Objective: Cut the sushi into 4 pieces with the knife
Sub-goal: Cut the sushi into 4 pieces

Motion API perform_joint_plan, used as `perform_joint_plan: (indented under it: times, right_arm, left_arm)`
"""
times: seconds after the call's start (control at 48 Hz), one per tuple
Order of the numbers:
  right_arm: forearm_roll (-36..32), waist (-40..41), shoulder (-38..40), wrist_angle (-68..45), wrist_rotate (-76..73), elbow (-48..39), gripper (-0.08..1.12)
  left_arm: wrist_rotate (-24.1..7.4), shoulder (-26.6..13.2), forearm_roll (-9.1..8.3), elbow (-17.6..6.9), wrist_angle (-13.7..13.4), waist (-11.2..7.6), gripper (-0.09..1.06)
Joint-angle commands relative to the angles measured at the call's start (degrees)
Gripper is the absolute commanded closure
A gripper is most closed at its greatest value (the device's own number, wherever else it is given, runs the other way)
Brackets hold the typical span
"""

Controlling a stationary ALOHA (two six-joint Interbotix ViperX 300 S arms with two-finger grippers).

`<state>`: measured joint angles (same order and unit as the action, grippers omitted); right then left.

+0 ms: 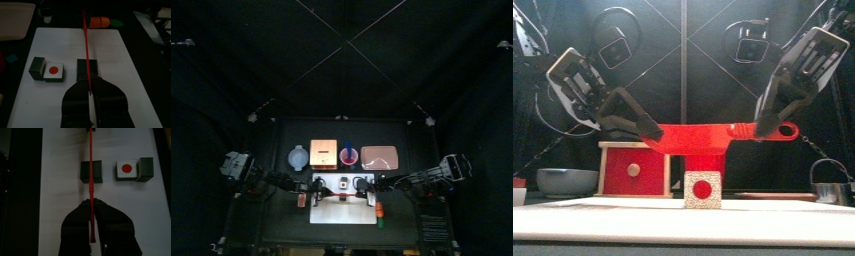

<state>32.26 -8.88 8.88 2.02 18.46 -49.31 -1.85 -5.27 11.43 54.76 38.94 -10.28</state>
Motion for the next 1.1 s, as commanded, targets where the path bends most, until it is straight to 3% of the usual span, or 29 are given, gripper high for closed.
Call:
perform_joint_plan:
  times: [0.021, 0.188, 0.542, 0.896, 1.104]
  right_arm:
    - [0.18, -0.35, -0.18, -0.97, 0.26, 1.14, 0.99]
    - [0.18, -0.18, -1.58, -1.23, 0.26, 1.14, 0.99]
    - [1.05, -0.44, -4.04, -1.32, 0.26, 1.49, 0.99]
    - [2.72, -1.23, -8.96, -2.81, 0.26, 2.02, 0.99]
    - [4.39, -2.9, -11.69, -3.25, 0.26, 2.64, 0.99]
  left_arm:
    - [-0.09, -0.7, 0.62, -1.49, 0.44, 0.35, 0.7]
    - [-0.26, -2.46, 1.58, -1.67, 0.44, 0.62, 0.7]
    - [0.0, -4.92, 1.93, -1.76, 0.44, 0.44, 0.7]
    - [0.0, -10.28, 5.71, -1.93, 0.44, -0.26, 0.7]
    - [0.09, -12.57, 7.21, -3.08, -0.35, -1.67, 0.7]
